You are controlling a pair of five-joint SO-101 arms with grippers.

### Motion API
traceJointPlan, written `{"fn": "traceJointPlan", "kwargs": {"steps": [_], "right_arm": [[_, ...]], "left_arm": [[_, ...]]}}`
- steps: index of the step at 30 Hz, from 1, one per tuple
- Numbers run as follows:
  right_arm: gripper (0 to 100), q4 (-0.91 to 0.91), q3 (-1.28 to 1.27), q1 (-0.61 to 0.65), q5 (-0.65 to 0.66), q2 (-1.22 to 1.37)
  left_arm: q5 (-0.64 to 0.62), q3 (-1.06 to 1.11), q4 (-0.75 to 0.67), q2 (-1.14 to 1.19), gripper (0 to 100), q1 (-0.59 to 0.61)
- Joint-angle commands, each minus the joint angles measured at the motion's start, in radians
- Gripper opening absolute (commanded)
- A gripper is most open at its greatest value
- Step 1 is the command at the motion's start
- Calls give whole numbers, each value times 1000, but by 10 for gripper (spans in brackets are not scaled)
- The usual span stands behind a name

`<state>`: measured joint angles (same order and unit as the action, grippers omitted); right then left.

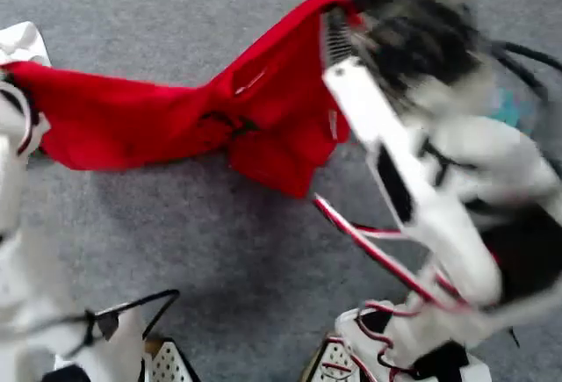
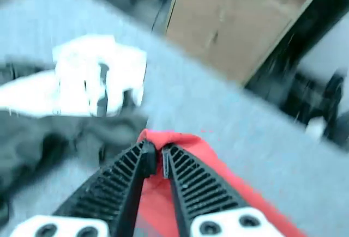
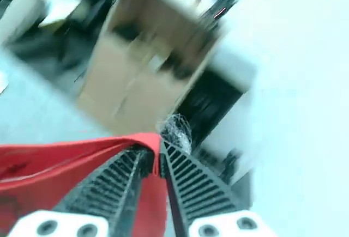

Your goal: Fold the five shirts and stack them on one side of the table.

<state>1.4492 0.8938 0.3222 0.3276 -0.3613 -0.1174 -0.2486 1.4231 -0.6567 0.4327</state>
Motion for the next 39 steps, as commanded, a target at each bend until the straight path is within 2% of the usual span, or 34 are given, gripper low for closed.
{"fn": "traceJointPlan", "kwargs": {"steps": [1, 4, 9, 13, 18, 23, 28, 32, 39], "right_arm": [[2, -107, 107, -70, -8, -18], [2, -207, 142, -104, -8, -22], [2, -267, 197, -120, -8, -24], [2, -275, 246, -120, -8, -25], [2, -267, 283, -117, -3, -25], [2, -232, 289, -116, 0, -27], [4, -155, 283, -114, 9, -62], [3, -75, 282, -71, 103, -114], [2, 18, 280, -36, 107, -143]], "left_arm": [[3, -118, 17, -48, 19, -8], [3, -169, 48, -51, 19, -8], [3, -193, 92, -53, 19, 2], [3, -255, 109, -56, 19, 89], [12, -427, 201, -56, 19, 152], [75, -609, 310, -56, 19, 157], [103, -686, 334, -56, 19, 157], [109, -681, 334, -91, 19, 158], [110, -572, 334, -277, 19, 157]]}}
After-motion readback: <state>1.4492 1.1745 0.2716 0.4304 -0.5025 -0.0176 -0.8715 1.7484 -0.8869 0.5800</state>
